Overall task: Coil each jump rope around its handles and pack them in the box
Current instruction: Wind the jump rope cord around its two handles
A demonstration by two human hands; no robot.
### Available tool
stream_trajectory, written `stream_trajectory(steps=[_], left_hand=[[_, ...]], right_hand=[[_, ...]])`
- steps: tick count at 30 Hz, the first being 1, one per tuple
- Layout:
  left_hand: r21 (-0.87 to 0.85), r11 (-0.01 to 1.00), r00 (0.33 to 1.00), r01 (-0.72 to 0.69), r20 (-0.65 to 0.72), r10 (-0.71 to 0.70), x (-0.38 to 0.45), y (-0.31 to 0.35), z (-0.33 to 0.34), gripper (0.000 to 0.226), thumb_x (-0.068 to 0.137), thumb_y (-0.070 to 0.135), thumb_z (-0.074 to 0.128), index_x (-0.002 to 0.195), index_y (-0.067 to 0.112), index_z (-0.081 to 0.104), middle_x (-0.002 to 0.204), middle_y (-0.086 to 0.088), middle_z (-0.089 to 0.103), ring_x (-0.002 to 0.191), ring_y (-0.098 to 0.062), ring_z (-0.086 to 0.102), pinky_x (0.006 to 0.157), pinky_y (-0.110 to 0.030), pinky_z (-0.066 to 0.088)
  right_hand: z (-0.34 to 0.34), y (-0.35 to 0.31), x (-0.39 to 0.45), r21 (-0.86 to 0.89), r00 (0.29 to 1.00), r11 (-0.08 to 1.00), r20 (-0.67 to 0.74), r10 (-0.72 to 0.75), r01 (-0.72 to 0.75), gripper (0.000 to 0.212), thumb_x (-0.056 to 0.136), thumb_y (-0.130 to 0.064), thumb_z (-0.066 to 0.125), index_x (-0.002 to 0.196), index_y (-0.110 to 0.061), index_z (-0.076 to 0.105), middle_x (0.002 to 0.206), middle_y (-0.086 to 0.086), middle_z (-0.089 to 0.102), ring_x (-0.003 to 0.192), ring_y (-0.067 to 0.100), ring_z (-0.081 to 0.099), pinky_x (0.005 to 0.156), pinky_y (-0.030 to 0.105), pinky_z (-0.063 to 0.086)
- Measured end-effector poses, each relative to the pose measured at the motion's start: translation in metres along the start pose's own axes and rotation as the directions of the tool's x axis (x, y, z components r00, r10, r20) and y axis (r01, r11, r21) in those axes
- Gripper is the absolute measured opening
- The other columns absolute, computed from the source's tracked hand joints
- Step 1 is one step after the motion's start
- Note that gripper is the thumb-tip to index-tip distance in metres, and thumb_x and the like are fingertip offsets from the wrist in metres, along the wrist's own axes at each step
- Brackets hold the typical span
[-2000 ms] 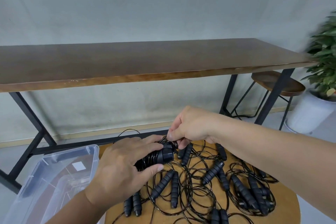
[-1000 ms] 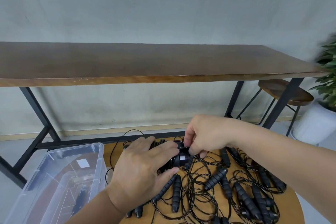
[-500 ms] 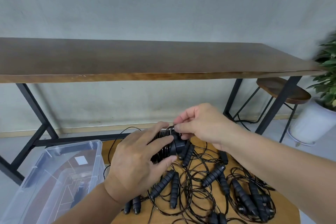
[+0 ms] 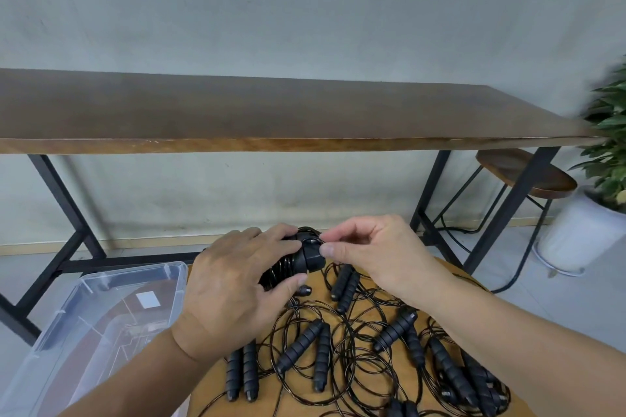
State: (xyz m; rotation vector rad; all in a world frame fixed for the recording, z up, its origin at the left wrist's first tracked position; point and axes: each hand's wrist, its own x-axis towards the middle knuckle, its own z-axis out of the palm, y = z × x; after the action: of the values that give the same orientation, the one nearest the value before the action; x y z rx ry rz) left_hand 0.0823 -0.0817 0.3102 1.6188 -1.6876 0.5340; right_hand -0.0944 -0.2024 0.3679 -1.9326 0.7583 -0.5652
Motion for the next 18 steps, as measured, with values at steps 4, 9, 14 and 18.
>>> stream_trajectory(steps=[4, 9, 14, 18], left_hand=[[0.015, 0.999, 0.999, -0.03, -0.023, 0.03, -0.004, 0.002, 0.001, 0.038, 0.084, 0.047, 0.069, 0.106, 0.017, 0.074, 0.121, 0.007, 0.069, 0.089, -0.017, 0.069, 0.072, -0.037, 0.055], [0.062, 0.994, 0.996, -0.09, -0.001, 0.09, -0.007, 0.007, 0.006, 0.035, 0.086, 0.046, 0.069, 0.105, 0.018, 0.075, 0.121, 0.005, 0.069, 0.092, -0.021, 0.067, 0.074, -0.039, 0.054], [0.107, 0.985, 0.99, -0.136, 0.035, 0.133, -0.009, 0.009, 0.009, 0.034, 0.085, 0.046, 0.071, 0.106, 0.019, 0.075, 0.123, 0.005, 0.068, 0.094, -0.024, 0.067, 0.077, -0.038, 0.054], [0.116, 0.974, 0.98, -0.194, 0.067, 0.187, -0.013, 0.012, 0.013, 0.036, 0.085, 0.046, 0.072, 0.111, 0.021, 0.068, 0.124, 0.003, 0.067, 0.097, -0.026, 0.066, 0.08, -0.039, 0.054]], right_hand=[[-0.005, -0.001, -0.001, 0.135, 0.992, 0.985, 0.071, 0.101, -0.11, 0.014, 0.084, -0.018, 0.074, 0.096, -0.026, 0.078, 0.089, -0.006, 0.077, 0.083, 0.014, 0.074, 0.085, 0.029, 0.058], [-0.008, -0.002, 0.004, 0.377, 0.92, 0.84, 0.197, 0.339, -0.39, 0.013, 0.08, -0.002, 0.075, 0.092, -0.005, 0.077, 0.085, 0.005, 0.075, 0.074, 0.014, 0.071, 0.067, 0.022, 0.06], [-0.01, -0.004, 0.008, 0.346, 0.862, 0.79, 0.213, 0.459, -0.506, 0.023, 0.078, -0.001, 0.077, 0.1, 0.003, 0.068, 0.073, 0.008, 0.07, 0.061, 0.014, 0.067, 0.054, 0.019, 0.057], [-0.01, -0.002, 0.009, 0.263, 0.813, 0.77, 0.245, 0.529, -0.581, 0.019, 0.082, -0.001, 0.074, 0.099, 0.003, 0.067, 0.066, 0.009, 0.067, 0.052, 0.012, 0.063, 0.049, 0.018, 0.054]])
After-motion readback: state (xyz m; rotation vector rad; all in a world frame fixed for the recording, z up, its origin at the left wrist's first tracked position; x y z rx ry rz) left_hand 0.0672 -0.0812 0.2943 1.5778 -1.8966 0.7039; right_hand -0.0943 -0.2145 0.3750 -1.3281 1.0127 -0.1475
